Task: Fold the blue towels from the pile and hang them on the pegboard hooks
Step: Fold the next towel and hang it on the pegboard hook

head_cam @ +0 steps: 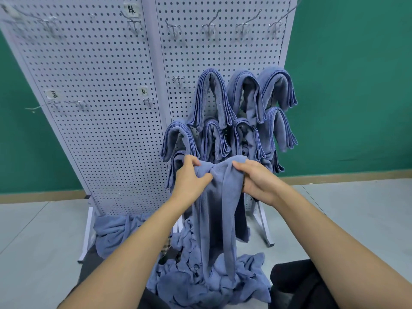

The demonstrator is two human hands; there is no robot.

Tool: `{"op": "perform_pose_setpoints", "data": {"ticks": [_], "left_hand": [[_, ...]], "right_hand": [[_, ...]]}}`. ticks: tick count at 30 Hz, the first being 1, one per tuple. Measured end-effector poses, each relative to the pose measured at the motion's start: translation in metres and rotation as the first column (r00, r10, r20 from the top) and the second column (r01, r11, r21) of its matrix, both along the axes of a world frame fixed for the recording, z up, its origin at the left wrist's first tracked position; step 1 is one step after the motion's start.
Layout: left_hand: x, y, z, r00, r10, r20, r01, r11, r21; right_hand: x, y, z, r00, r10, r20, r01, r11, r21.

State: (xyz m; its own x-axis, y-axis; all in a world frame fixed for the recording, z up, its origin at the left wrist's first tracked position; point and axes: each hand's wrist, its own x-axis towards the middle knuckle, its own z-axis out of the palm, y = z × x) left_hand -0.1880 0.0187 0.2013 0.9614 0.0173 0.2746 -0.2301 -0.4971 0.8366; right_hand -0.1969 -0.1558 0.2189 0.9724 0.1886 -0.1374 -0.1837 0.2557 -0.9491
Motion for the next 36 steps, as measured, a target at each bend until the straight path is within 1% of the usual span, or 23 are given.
{"op": "perform_pose_setpoints", "data": {"ticks": [4, 6, 8, 10, 11, 13, 14, 17, 19, 20, 21, 22, 23, 24, 25, 26, 28, 30, 32, 34, 35, 36], "left_hand": [[0.003, 0.005, -0.003, 0.999, -0.034, 0.016, 0.032, 0.993, 0.115], [0.005, 0.01, -0.002, 1.0, -0.024, -0.019, 0.026, 0.992, 0.123], [0.009, 0.017, -0.001, 0.993, -0.008, -0.116, 0.01, 1.0, 0.018], [0.015, 0.027, 0.002, 0.967, 0.019, -0.254, -0.067, 0.981, -0.183], [0.017, 0.032, 0.003, 0.944, 0.028, -0.328, -0.129, 0.948, -0.29], [0.02, 0.045, 0.007, 0.899, -0.011, -0.438, -0.219, 0.854, -0.471], [0.022, 0.051, 0.007, 0.888, -0.03, -0.459, -0.24, 0.822, -0.517], [0.024, 0.068, 0.01, 0.879, -0.036, -0.476, -0.272, 0.782, -0.561], [0.025, 0.076, 0.01, 0.879, -0.04, -0.475, -0.281, 0.761, -0.585], [0.026, 0.078, 0.01, 0.875, -0.064, -0.479, -0.281, 0.739, -0.612], [0.026, 0.079, 0.01, 0.872, -0.107, -0.478, -0.278, 0.695, -0.662], [0.026, 0.08, 0.012, 0.87, -0.169, -0.464, -0.273, 0.618, -0.737], [0.026, 0.081, 0.013, 0.87, -0.233, -0.435, -0.268, 0.518, -0.813], [0.027, 0.082, 0.016, 0.876, -0.281, -0.393, -0.253, 0.428, -0.868], [0.026, 0.084, 0.017, 0.883, -0.309, -0.352, -0.224, 0.382, -0.897], [0.026, 0.085, 0.019, 0.891, -0.313, -0.328, -0.198, 0.383, -0.903], [0.027, 0.088, 0.019, 0.908, -0.272, -0.319, -0.18, 0.435, -0.882], [0.026, 0.091, 0.019, 0.916, -0.237, -0.324, -0.189, 0.457, -0.869], [0.026, 0.094, 0.02, 0.915, -0.206, -0.346, -0.193, 0.529, -0.826], [0.025, 0.097, 0.021, 0.908, -0.192, -0.373, -0.189, 0.607, -0.772], [0.024, 0.098, 0.02, 0.907, -0.19, -0.375, -0.184, 0.621, -0.762], [0.023, 0.098, 0.02, 0.909, -0.194, -0.368, -0.179, 0.616, -0.768]], "right_hand": [[0.003, -0.004, 0.001, 0.997, -0.079, 0.007, 0.079, 0.997, 0.019], [0.004, -0.009, 0.001, 0.993, -0.117, 0.027, 0.117, 0.993, 0.02], [0.005, -0.015, 0.002, 0.984, -0.174, 0.041, 0.174, 0.985, 0.014], [0.006, -0.024, 0.002, 0.972, -0.231, 0.045, 0.232, 0.973, -0.005], [0.006, -0.029, 0.001, 0.967, -0.252, 0.046, 0.254, 0.967, -0.029], [0.006, -0.037, 0.0, 0.953, -0.299, 0.046, 0.302, 0.947, -0.112], [0.006, -0.041, -0.001, 0.944, -0.326, 0.051, 0.33, 0.93, -0.163], [0.007, -0.054, -0.004, 0.928, -0.372, 0.039, 0.366, 0.883, -0.293], [0.008, -0.06, -0.007, 0.927, -0.375, 0.005, 0.36, 0.888, -0.287], [0.008, -0.062, -0.008, 0.927, -0.375, -0.005, 0.364, 0.903, -0.226], [0.01, -0.062, -0.007, 0.932, -0.361, -0.008, 0.357, 0.925, -0.133], [0.011, -0.063, -0.005, 0.945, -0.326, 0.009, 0.327, 0.945, -0.034], [0.012, -0.062, -0.002, 0.961, -0.274, 0.04, 0.272, 0.961, 0.048], [0.012, -0.062, -0.001, 0.972, -0.224, 0.069, 0.218, 0.972, 0.084], [0.011, -0.061, -0.001, 0.979, -0.185, 0.082, 0.18, 0.981, 0.067], [0.011, -0.059, -0.002, 0.983, -0.162, 0.083, 0.161, 0.987, 0.016], [0.011, -0.058, -0.006, 0.983, -0.174, 0.065, 0.178, 0.983, -0.053], [0.013, -0.061, -0.008, 0.97, -0.24, 0.046, 0.241, 0.97, -0.019], [0.015, -0.066, -0.009, 0.957, -0.287, 0.038, 0.286, 0.958, 0.01], [0.014, -0.069, -0.009, 0.959, -0.28, 0.04, 0.282, 0.959, -0.032], [0.014, -0.07, -0.009, 0.966, -0.256, 0.042, 0.258, 0.965, -0.05], [0.015, -0.07, -0.01, 0.974, -0.223, 0.043, 0.225, 0.973, -0.054]]}}
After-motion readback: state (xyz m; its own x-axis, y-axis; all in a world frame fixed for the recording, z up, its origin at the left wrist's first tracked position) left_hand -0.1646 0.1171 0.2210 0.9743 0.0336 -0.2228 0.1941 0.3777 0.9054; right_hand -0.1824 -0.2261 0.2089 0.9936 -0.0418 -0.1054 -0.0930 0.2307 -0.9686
